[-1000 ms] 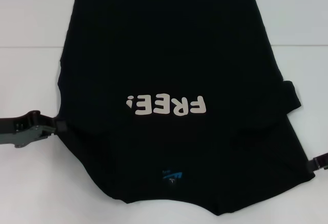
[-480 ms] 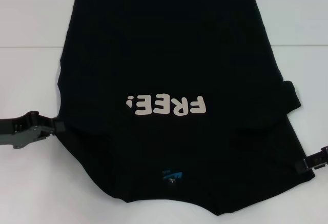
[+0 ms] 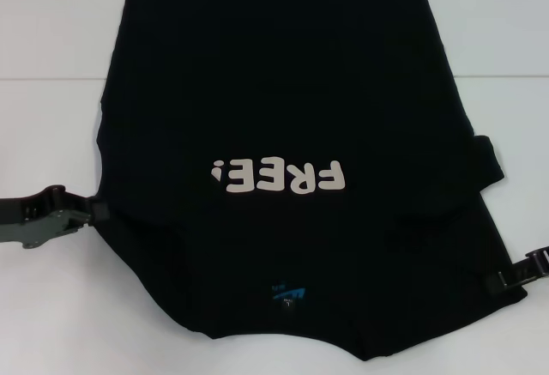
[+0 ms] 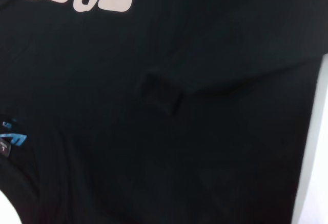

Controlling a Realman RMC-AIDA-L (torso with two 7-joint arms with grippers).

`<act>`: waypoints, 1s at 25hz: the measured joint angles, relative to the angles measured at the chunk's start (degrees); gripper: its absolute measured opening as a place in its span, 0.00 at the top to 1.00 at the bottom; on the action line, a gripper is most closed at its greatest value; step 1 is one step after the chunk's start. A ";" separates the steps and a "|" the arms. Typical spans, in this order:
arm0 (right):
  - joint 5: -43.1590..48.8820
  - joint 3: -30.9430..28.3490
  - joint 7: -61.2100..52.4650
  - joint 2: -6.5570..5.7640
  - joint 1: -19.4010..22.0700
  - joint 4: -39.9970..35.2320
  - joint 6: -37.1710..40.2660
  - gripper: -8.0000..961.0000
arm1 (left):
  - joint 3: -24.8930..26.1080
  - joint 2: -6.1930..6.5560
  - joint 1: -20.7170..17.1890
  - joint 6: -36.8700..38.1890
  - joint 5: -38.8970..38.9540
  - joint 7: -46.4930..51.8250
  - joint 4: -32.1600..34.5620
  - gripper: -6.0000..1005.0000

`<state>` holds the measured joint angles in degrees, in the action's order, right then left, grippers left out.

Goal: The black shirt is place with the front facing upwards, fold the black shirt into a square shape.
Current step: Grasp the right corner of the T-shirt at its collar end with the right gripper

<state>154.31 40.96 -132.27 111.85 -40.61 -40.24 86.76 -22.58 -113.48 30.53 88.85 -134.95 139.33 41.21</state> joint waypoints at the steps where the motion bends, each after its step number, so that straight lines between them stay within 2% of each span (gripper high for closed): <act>1: 0.00 0.15 0.00 0.11 -0.02 0.02 -0.12 0.40 | 0.00 -0.01 0.02 0.00 0.01 0.03 -0.07 0.97; 16: -0.57 0.24 0.23 1.81 -3.28 2.92 0.53 0.42 | 0.00 0.02 0.31 -0.33 0.12 0.06 -0.71 0.97; 25: -1.52 -1.03 -0.76 1.04 -2.54 3.08 1.83 0.43 | 0.00 0.01 0.32 -0.43 0.22 0.07 -0.69 0.97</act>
<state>152.78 39.93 -133.03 112.89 -43.15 -37.16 88.60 -22.59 -113.47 30.85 88.42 -134.73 139.40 40.52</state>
